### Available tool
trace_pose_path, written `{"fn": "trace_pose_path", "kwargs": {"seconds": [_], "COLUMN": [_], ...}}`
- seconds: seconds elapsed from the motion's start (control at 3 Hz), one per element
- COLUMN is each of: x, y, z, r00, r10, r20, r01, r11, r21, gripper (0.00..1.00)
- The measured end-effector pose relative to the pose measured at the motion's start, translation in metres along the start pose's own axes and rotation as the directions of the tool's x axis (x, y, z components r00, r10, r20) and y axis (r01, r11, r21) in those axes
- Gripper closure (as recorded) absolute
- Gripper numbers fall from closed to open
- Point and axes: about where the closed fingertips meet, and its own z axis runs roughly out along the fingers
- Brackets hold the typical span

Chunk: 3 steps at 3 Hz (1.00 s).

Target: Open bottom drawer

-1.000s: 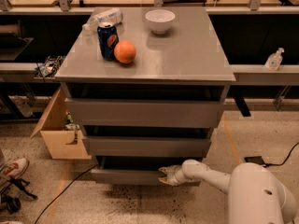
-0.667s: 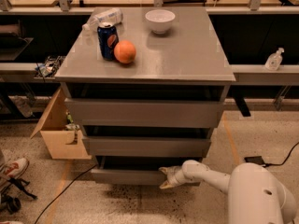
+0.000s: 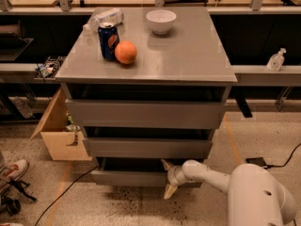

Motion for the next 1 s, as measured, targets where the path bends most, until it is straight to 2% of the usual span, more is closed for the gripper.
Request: {"fn": "trace_pose_path", "kwargs": {"seconds": [0.33,0.67,1.0], "x": [0.002,0.009,0.014], "y": [0.0,0.011,0.036], "z": [0.005,-0.003,-0.023], "r00": [1.0,0.996,0.989], "r10": [0.005,0.031,0.083], "r20": [-0.031,-0.081,-0.124], "r01": [-0.005,-0.032,-0.085], "r11": [0.9999,0.9994,0.9964], "r21": [-0.013,-0.015,-0.008], "gripper": [0.04,0.21,0.44]}}
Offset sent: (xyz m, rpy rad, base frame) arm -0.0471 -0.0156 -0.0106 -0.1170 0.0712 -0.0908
